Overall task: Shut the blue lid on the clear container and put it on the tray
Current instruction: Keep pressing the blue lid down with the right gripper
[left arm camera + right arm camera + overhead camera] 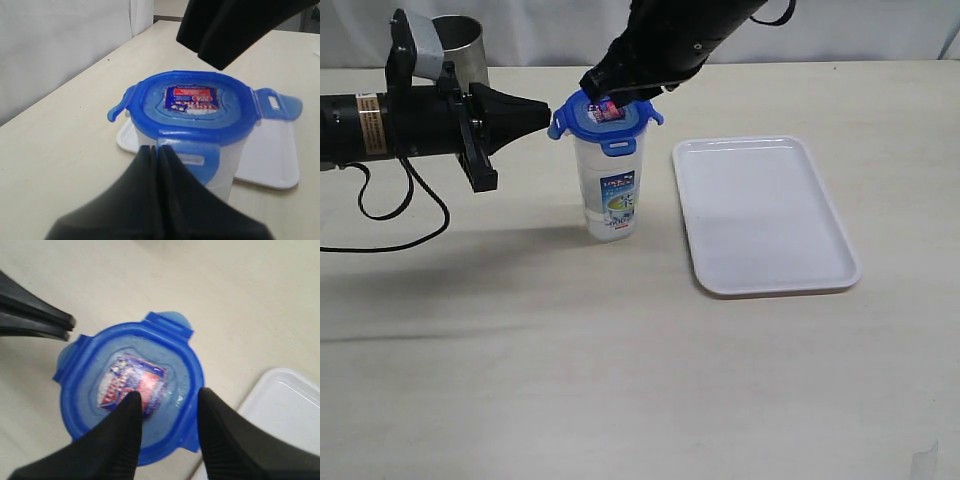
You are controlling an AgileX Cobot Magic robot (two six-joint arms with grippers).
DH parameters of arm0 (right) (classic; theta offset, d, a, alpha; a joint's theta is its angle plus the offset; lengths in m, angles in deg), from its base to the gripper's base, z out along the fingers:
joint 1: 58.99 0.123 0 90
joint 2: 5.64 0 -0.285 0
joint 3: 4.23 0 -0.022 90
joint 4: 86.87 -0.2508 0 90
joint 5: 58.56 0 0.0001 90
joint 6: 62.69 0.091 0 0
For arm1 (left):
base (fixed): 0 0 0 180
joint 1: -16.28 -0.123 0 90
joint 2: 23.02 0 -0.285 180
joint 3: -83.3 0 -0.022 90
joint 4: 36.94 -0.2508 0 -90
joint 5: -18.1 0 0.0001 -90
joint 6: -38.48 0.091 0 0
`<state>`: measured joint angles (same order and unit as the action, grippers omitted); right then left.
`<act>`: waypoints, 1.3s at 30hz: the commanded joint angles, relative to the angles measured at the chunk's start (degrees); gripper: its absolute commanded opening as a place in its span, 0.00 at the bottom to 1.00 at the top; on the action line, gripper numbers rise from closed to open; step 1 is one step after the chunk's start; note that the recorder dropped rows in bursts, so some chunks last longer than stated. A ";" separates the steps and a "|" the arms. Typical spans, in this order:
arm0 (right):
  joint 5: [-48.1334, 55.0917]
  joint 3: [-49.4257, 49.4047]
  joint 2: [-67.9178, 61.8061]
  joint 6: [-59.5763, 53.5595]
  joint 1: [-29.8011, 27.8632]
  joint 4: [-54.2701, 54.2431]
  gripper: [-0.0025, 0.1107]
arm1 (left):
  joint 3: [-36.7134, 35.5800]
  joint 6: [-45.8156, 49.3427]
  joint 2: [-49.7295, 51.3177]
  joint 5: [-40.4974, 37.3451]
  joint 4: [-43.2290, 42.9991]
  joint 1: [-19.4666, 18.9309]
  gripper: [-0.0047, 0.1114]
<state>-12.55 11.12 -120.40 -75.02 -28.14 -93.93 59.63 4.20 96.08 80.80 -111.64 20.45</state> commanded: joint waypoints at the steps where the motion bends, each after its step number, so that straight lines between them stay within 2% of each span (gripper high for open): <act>1: 2.79 1.46 0.48 5.68 -1.11 4.33 0.37 | -0.17 -0.27 0.16 -0.23 0.67 0.27 0.04; 8: 5.97 4.35 0.48 2.49 -4.69 -2.75 0.37 | -0.17 -0.27 0.16 -0.11 0.71 0.27 0.04; 15: 6.14 4.35 0.48 -8.97 -3.03 -13.19 0.37 | -0.17 -0.27 0.16 0.00 1.10 0.27 0.04; 18: 4.47 4.35 0.36 -8.62 -1.12 -12.14 0.34 | -0.17 -0.27 0.16 -0.12 1.19 0.27 0.04; 20: 4.09 4.35 -0.68 -8.02 -0.05 -11.29 0.21 | -0.17 -0.27 0.16 -0.12 1.19 0.27 0.04; 23: 4.33 4.35 -2.69 -8.02 -0.05 -10.85 0.12 | -0.17 -0.27 0.16 -0.12 1.19 0.27 0.04; 39: 5.80 4.35 -8.06 -7.85 -0.05 -9.79 0.12 | -0.17 -0.39 0.16 0.20 1.33 0.27 0.04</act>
<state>-8.42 15.95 -126.27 -82.82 -28.23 -104.75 59.63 4.20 96.08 80.65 -111.18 20.45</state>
